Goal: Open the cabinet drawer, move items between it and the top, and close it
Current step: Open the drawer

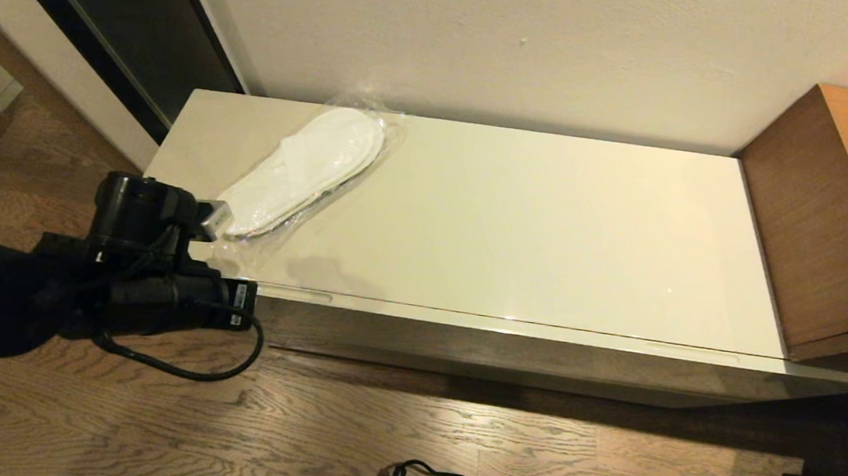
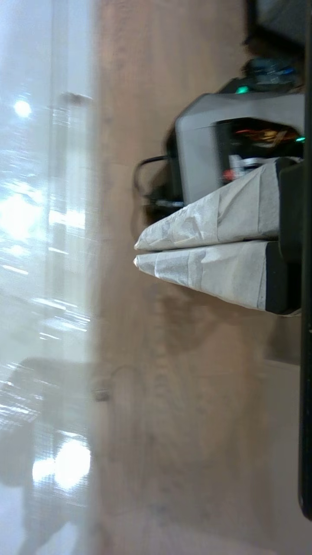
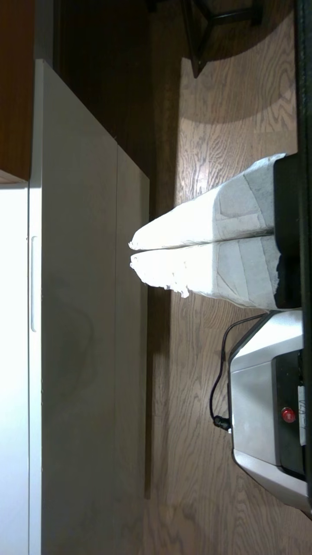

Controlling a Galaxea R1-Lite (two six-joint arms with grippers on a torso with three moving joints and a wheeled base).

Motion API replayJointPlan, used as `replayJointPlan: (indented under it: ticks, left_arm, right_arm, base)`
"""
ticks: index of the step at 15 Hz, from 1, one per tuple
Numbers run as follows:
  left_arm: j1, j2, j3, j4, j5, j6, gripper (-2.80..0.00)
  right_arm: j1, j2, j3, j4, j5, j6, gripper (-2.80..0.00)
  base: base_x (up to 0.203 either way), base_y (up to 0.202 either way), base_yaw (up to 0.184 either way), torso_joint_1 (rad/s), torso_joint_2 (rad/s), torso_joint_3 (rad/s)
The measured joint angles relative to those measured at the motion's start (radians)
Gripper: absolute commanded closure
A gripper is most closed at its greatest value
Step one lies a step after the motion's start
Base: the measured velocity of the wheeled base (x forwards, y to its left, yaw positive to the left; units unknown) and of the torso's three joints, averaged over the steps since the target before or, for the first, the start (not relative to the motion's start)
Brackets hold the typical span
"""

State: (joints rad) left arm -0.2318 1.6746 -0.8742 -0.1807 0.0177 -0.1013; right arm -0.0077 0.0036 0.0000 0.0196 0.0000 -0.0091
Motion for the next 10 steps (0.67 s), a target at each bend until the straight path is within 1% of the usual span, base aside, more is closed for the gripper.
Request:
replayJointPlan:
  ticks: [2, 6, 10]
  left_arm:
    - [-0.019, 0.037, -0.017, -0.042, 0.014, -0.003, 0.0]
    - [-0.037, 0.077, -0.023, -0.05, 0.017, -0.006, 0.0]
    - [-0.038, 0.105, -0.056, -0.05, 0.017, -0.017, 0.0]
  right_arm:
    - [0.0, 0.0, 0.0, 0.0, 0.0, 0.0, 0.0]
    - [0.0, 0.0, 0.0, -0.001, 0.0, -0.001, 0.0]
    - [0.0, 0.0, 0.0, -0.002, 0.0, -0.001, 0.0]
  base:
    - [0.0, 0.0, 0.0, 0.0, 0.0, 0.0]
    - [0.0, 0.0, 0.0, 0.0, 0.0, 0.0]
    - [0.0, 0.0, 0.0, 0.0, 0.0, 0.0]
